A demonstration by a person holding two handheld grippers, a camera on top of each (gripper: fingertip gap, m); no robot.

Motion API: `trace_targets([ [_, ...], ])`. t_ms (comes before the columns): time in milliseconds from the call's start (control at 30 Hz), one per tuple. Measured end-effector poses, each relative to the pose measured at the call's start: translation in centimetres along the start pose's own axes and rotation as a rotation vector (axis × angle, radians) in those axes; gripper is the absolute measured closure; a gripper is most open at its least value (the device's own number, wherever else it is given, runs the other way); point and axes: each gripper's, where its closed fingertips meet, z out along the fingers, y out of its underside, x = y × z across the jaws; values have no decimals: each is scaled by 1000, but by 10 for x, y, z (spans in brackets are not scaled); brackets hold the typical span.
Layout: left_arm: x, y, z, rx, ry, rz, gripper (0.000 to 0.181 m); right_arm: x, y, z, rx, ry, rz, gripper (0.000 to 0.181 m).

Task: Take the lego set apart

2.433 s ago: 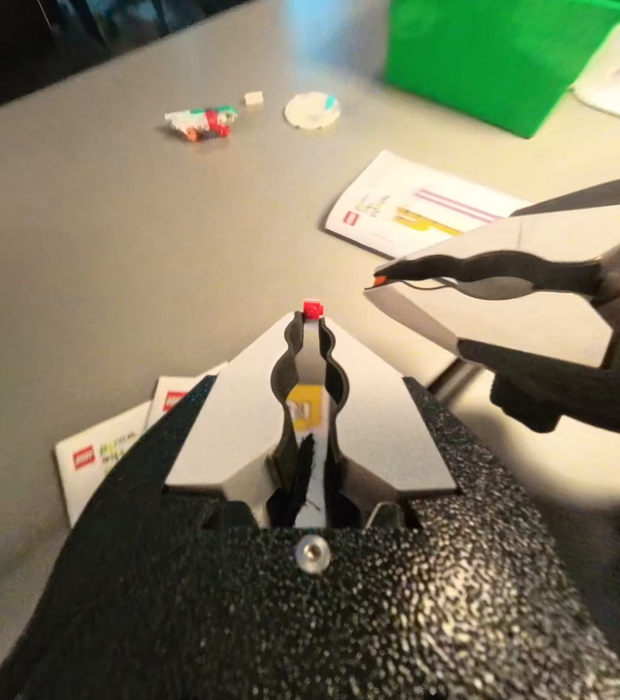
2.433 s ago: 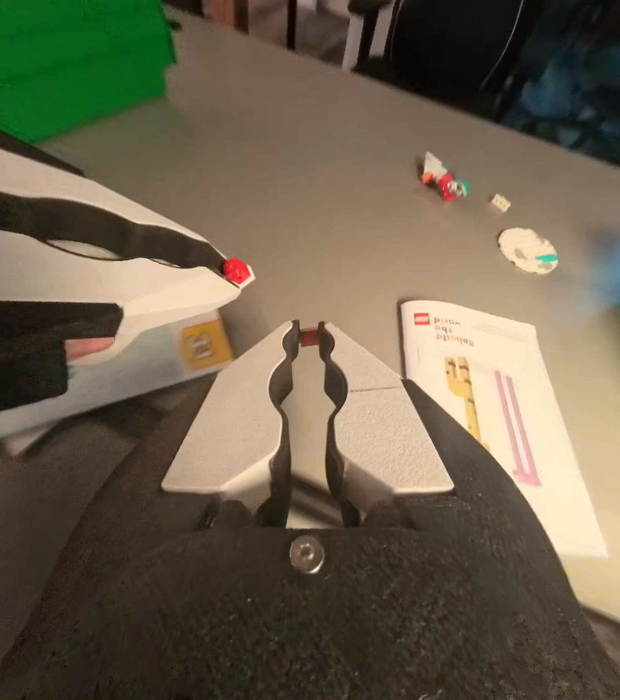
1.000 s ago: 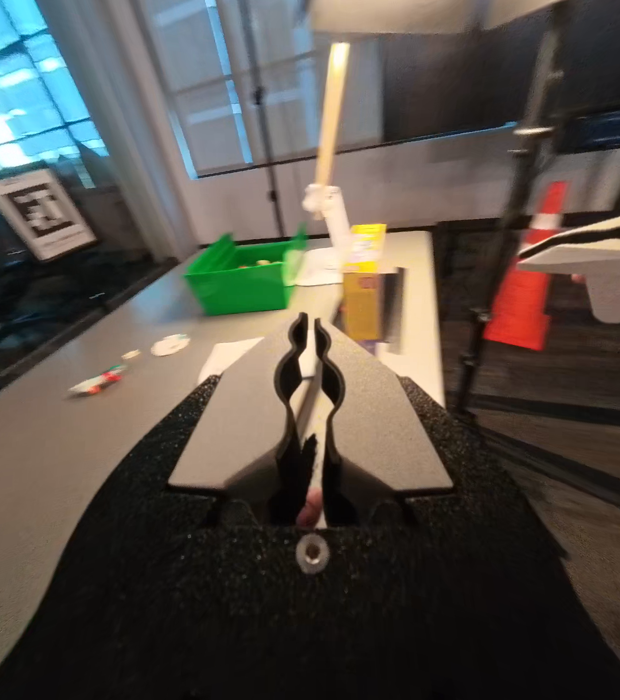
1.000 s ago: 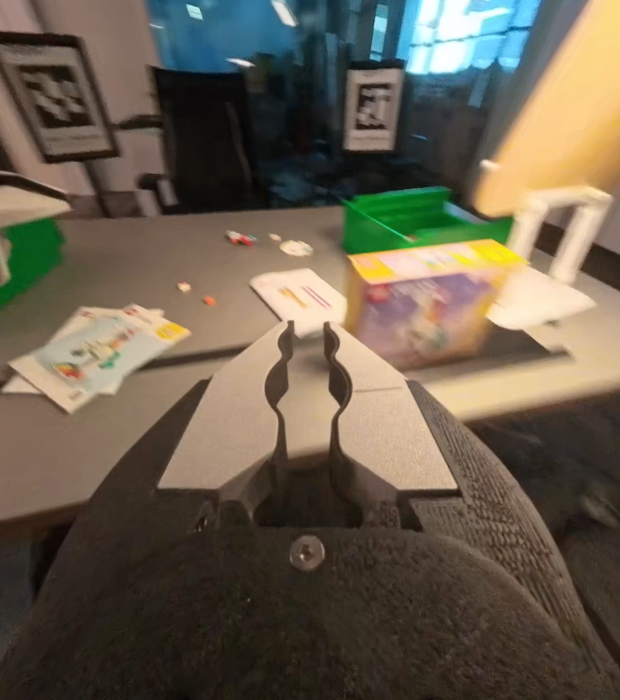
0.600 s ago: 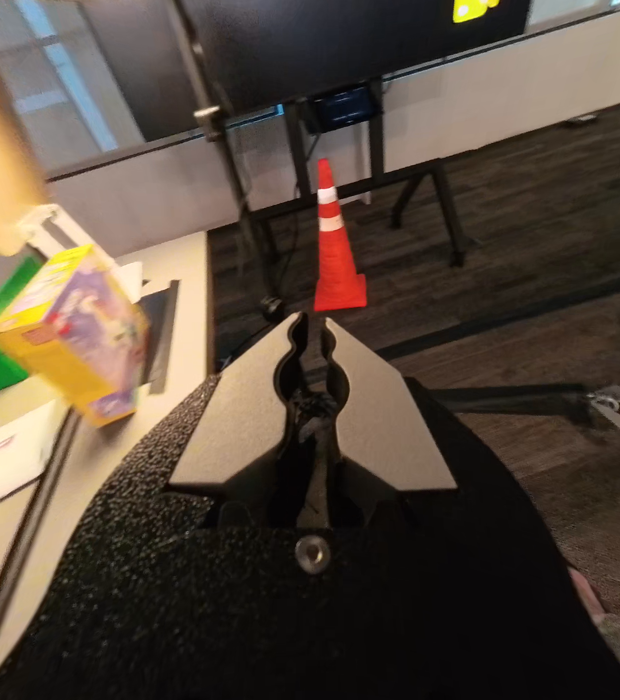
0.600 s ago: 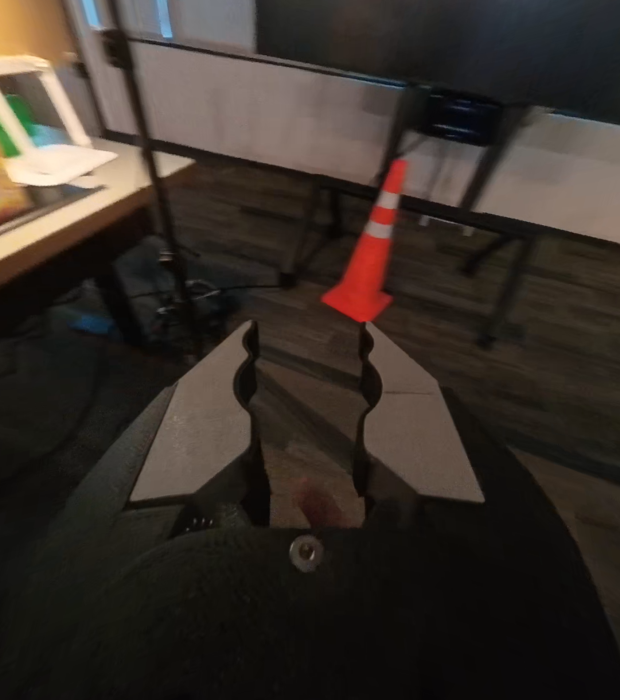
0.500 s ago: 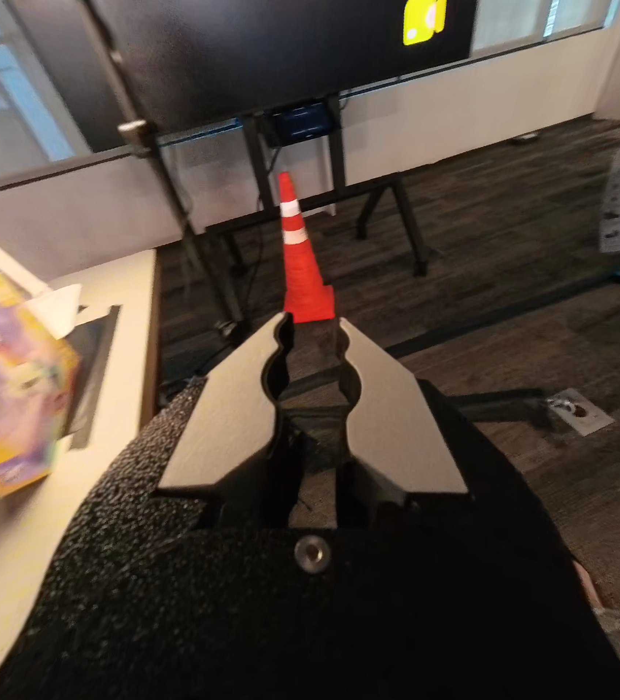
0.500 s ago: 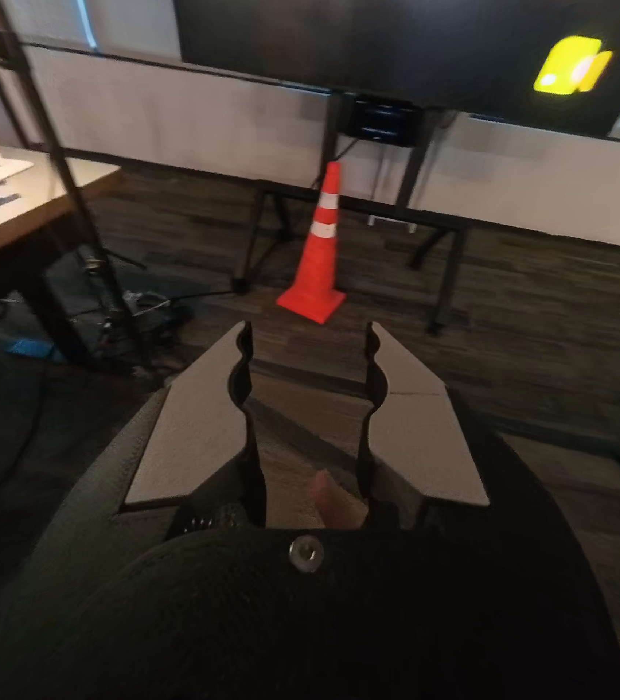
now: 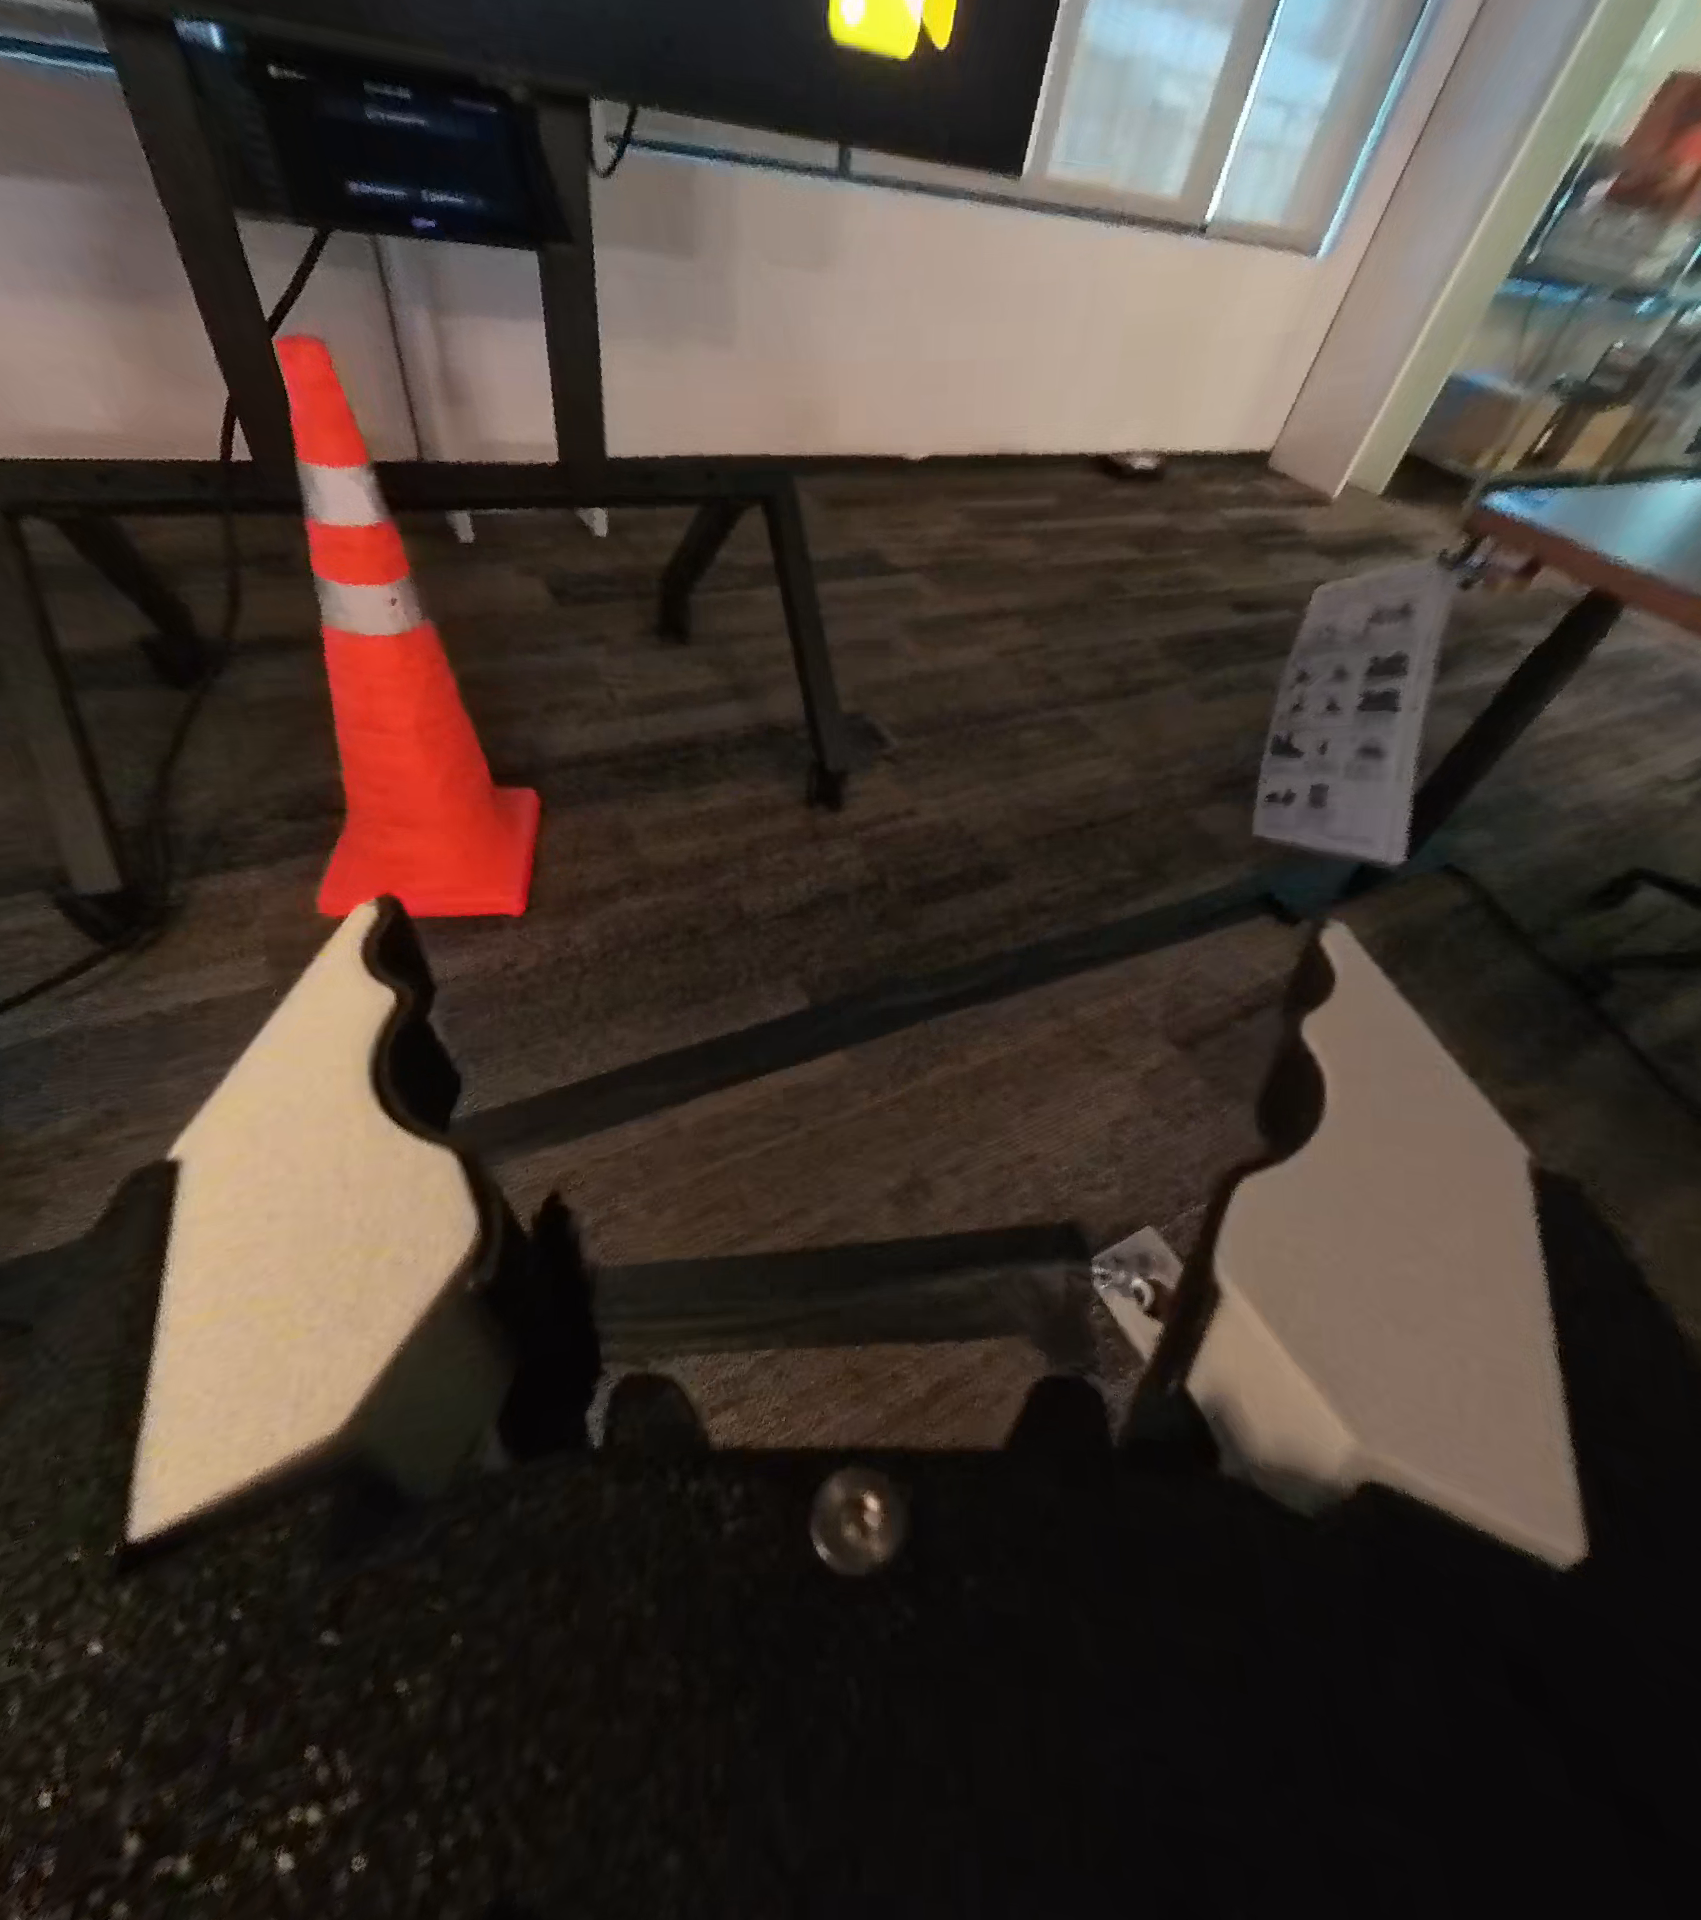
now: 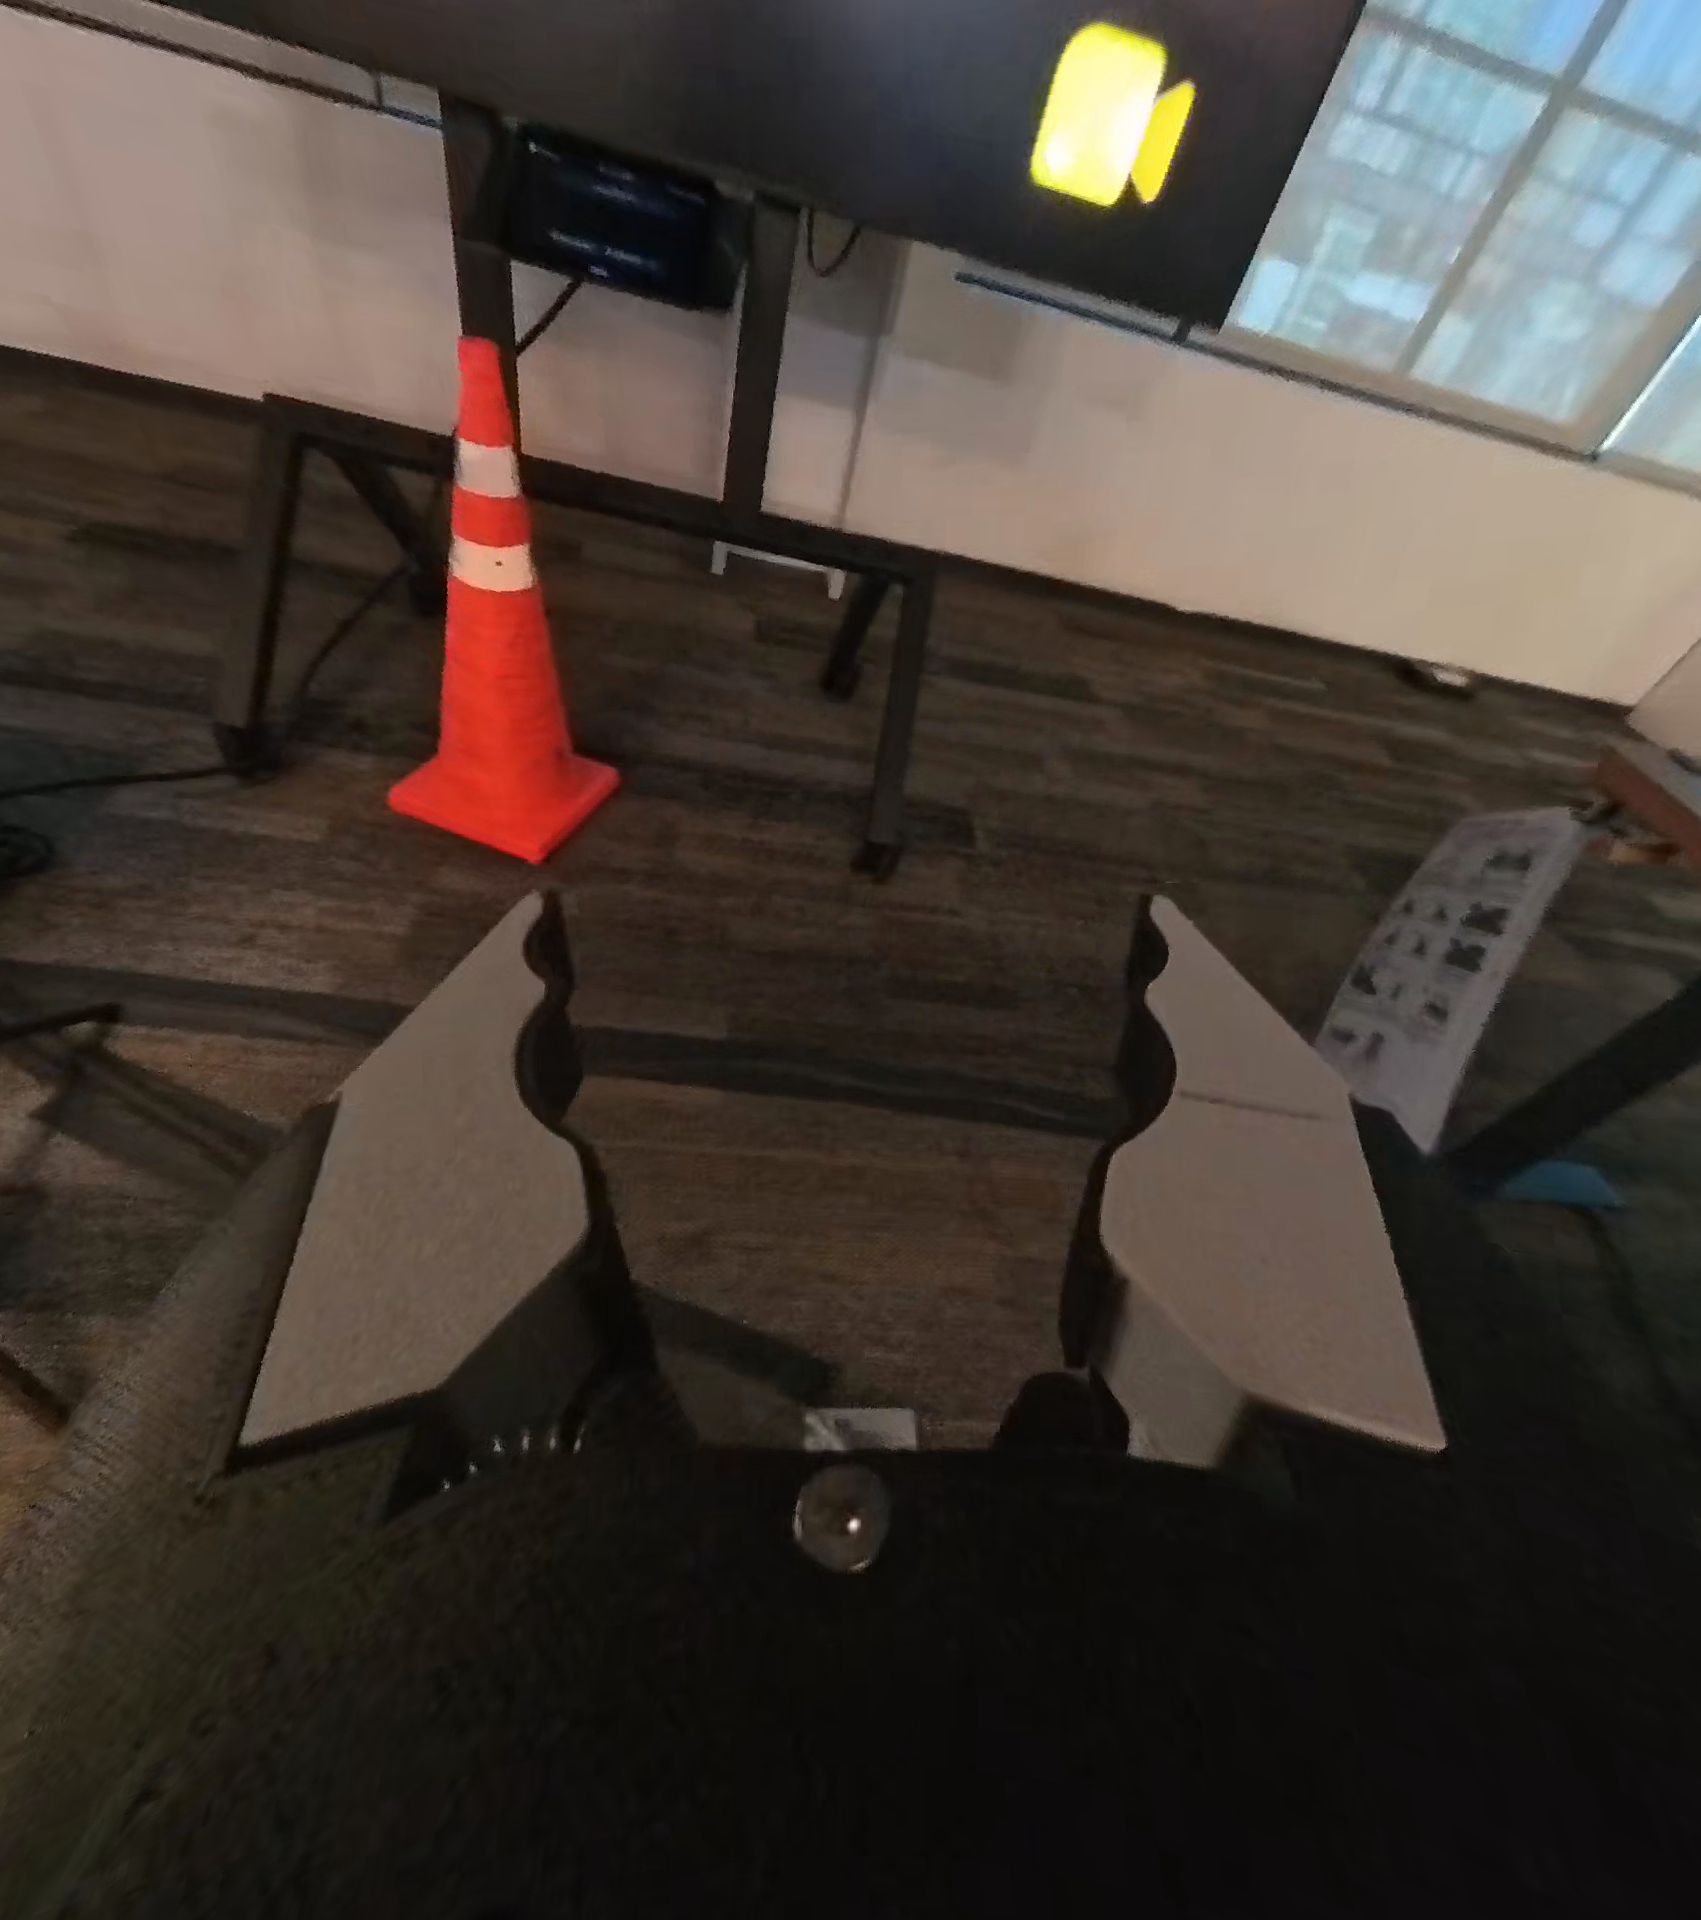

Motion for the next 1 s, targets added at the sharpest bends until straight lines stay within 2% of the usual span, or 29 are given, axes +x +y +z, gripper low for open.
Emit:
trace_targets([
  [67,-5,3,13,-32,-52,22,25,-5,1,36,-31,-64,39,71],
  [167,-27,11,17,-62,-142,29,31,-31,0,88,-65,-176,4,73],
  [200,-38,15,17,-84,-177,28,35,-43,0,104,-68,-216,-13,73],
  [300,-81,12,10,-83,-343,94,66,-82,6,147,-84,-323,-15,74],
  [367,-115,8,8,-104,-500,171,63,-109,6,177,-110,-381,14,75],
  [400,-126,11,15,-144,-524,182,63,-122,4,192,-124,-411,33,75],
  [533,-165,15,65,-192,-552,120,63,-170,-26,259,-101,-523,62,79],
  [700,-223,-8,143,-199,-548,14,68,-217,-64,365,-110,-613,10,82],
  [767,-248,-23,167,-208,-535,38,72,-240,-88,406,-94,-672,28,91],
  [933,-319,-65,199,-152,-593,9,81,-307,-137,500,-89,-771,-19,102],
  [1000,-348,-81,212,-118,-603,0,98,-340,-158,533,-71,-830,-63,109],
])
